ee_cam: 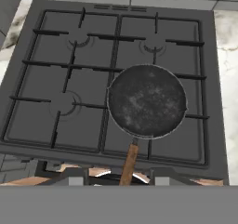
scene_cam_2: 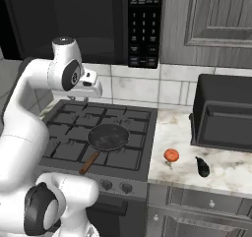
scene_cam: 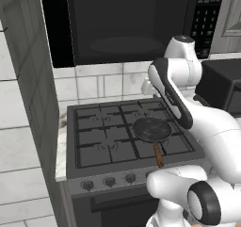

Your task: Put the squash and eggplant in the pan. Then turn on the front right burner and set the heat to medium.

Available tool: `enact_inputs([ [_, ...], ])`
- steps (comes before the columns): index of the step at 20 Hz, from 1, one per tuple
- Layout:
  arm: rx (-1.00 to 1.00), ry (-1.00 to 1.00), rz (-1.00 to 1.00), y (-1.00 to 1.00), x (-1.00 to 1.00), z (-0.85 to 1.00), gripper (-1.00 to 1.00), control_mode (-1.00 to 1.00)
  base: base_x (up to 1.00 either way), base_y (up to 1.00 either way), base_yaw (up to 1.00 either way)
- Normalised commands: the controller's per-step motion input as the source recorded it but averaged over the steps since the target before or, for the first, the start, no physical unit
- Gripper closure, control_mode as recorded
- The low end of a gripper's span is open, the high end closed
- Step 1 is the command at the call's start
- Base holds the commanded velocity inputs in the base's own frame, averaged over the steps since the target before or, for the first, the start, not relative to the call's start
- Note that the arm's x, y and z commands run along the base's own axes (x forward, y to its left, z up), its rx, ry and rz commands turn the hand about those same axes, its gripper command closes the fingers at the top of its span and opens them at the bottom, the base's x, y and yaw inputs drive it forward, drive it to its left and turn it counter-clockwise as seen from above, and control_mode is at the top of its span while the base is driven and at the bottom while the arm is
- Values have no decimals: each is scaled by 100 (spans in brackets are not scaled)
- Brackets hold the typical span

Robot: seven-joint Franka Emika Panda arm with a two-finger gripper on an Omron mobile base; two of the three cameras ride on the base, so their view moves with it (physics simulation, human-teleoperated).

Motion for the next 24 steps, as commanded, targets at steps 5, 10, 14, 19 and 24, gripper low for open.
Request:
enact_inputs([
  [5, 0, 0, 0, 0, -3, 0, -100, -100, 0, 0, 0],
  [10, 0, 2, 9, -21, 7, -7, -100, -100, 0, 0, 0],
  [14, -4, 4, 17, -53, 0, -26, -100, -100, 0, 0, 0],
  [19, -5, 13, 12, -66, 0, -28, -100, -100, 0, 0, 0],
  [24, -3, 22, 9, -71, -6, -39, -100, -100, 0, 0, 0],
])
